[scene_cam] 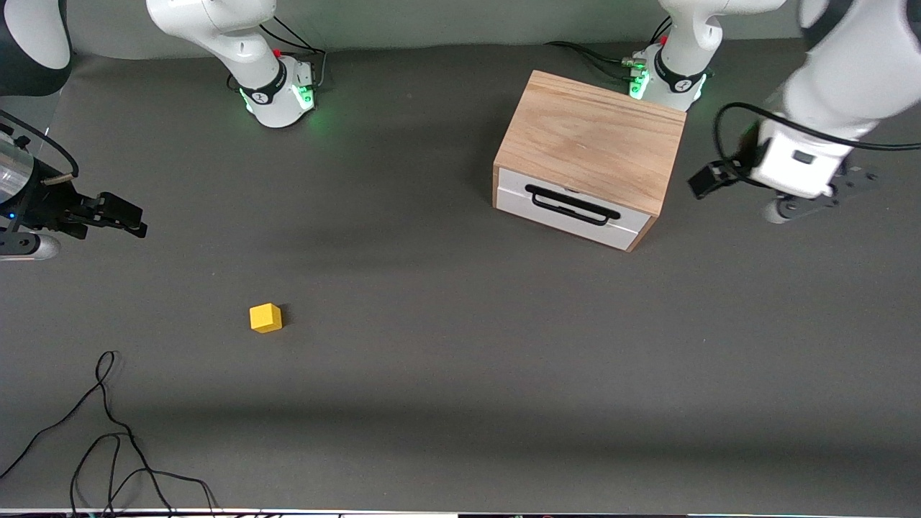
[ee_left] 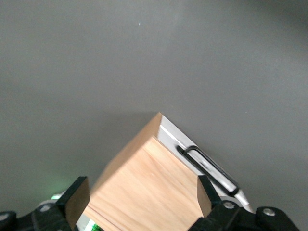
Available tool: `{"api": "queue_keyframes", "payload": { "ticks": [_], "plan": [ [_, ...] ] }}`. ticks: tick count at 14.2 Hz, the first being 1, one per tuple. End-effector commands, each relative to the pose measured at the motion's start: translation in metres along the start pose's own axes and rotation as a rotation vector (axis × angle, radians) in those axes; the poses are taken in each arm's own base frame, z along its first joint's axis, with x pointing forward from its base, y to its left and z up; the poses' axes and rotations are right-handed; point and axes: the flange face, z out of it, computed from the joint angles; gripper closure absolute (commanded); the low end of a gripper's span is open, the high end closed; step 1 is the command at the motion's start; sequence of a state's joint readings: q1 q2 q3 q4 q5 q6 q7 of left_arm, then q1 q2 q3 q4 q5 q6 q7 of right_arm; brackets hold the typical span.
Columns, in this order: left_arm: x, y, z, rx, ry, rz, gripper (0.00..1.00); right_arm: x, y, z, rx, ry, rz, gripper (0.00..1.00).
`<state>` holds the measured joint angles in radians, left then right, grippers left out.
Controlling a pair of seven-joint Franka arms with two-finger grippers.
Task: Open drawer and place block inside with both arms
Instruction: 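Move the left gripper toward the drawer handle while the right gripper approaches the cube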
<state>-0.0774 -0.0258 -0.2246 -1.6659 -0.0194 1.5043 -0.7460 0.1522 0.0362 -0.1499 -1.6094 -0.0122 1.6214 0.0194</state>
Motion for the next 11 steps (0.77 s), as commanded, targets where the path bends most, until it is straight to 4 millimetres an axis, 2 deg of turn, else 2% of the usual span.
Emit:
{"api": "queue_keyframes", "payload": {
  "ticks": [1, 4, 6, 8, 11],
  "plan": [
    [-0.038, 0.033, 0.004, 0.014, -0.017, -0.122, 0.0, 0.003, -0.006, 0.006, -0.01, -0.012, -0.021, 0.0],
    [-0.067, 0.064, 0.011, 0.001, -0.053, -0.256, 0.0, 0.014, -0.012, 0.023, -0.016, -0.02, -0.025, 0.0],
    [-0.082, 0.078, 0.013, 0.0, -0.06, -0.29, 0.0, 0.03, -0.016, 0.053, -0.034, -0.047, -0.042, 0.0],
    [-0.096, 0.094, 0.022, 0.016, -0.08, -0.36, 0.0, 0.039, -0.019, 0.066, -0.032, -0.038, -0.054, 0.0],
    [-0.114, 0.134, 0.039, 0.054, -0.076, -0.675, 0.0, 0.054, -0.042, 0.103, -0.04, -0.041, -0.087, 0.0]
  ]
}}
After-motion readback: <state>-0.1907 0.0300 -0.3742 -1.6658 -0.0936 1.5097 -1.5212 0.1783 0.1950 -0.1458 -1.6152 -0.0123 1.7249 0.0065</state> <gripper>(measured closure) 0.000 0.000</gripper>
